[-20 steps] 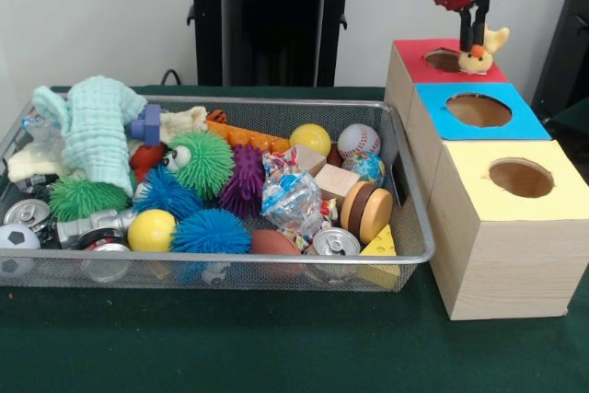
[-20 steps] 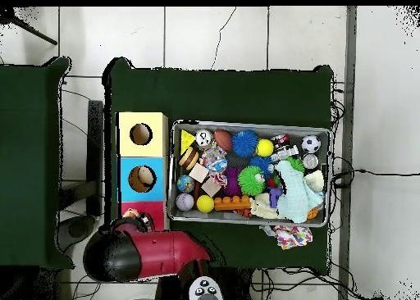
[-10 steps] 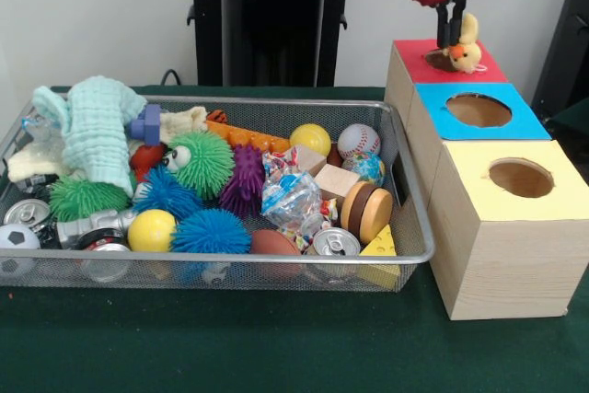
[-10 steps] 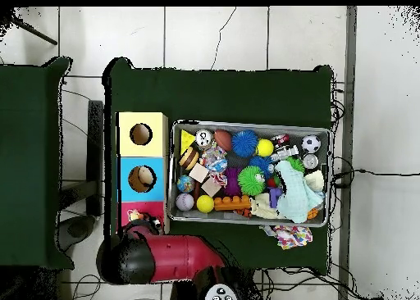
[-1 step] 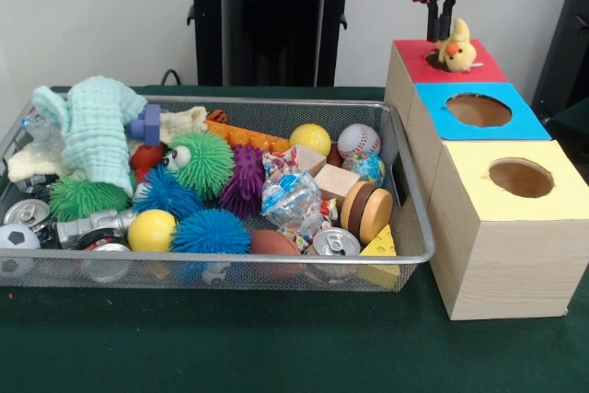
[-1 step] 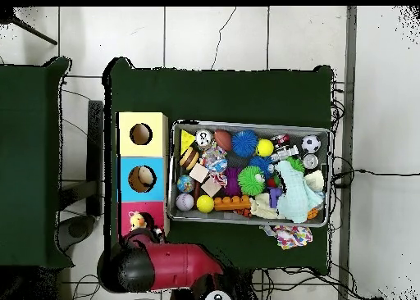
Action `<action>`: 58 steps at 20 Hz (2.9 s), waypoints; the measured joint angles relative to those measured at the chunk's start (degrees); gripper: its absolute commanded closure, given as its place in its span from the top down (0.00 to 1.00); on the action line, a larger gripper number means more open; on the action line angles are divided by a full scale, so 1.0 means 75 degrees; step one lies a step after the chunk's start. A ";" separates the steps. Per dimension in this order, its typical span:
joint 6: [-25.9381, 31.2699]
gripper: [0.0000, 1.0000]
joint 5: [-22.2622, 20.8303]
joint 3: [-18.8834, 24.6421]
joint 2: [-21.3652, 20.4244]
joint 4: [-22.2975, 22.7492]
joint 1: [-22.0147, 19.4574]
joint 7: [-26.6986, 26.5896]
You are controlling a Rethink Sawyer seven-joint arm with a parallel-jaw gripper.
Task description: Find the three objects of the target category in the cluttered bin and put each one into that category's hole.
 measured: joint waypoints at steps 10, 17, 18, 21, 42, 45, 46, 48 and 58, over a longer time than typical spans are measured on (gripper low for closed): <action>-0.0010 0.00 -0.0008 -0.0103 0.0188 -0.0002 0.0083 0.0000; -0.0010 0.00 -0.0008 -0.0117 0.0182 -0.0003 0.0082 0.0000; -0.0010 0.00 -0.0008 -0.0119 0.0182 -0.0003 0.0083 0.0000; -0.0009 0.00 -0.0009 -0.0119 0.0160 -0.0011 0.0079 0.0000; 0.0004 0.00 -0.0013 -0.0119 0.0107 -0.0545 -0.0315 0.0000; 0.0004 0.00 -0.0013 -0.0119 0.0107 -0.0616 -0.0316 0.0000; 0.0004 0.00 -0.0013 -0.0119 0.0107 -0.0630 -0.0315 0.0000; 0.0046 0.00 -0.0013 -0.0117 0.0091 -0.0658 -0.0316 0.0000; 0.0809 0.00 -0.0016 -0.0120 -0.0611 -0.0625 -0.0315 0.0000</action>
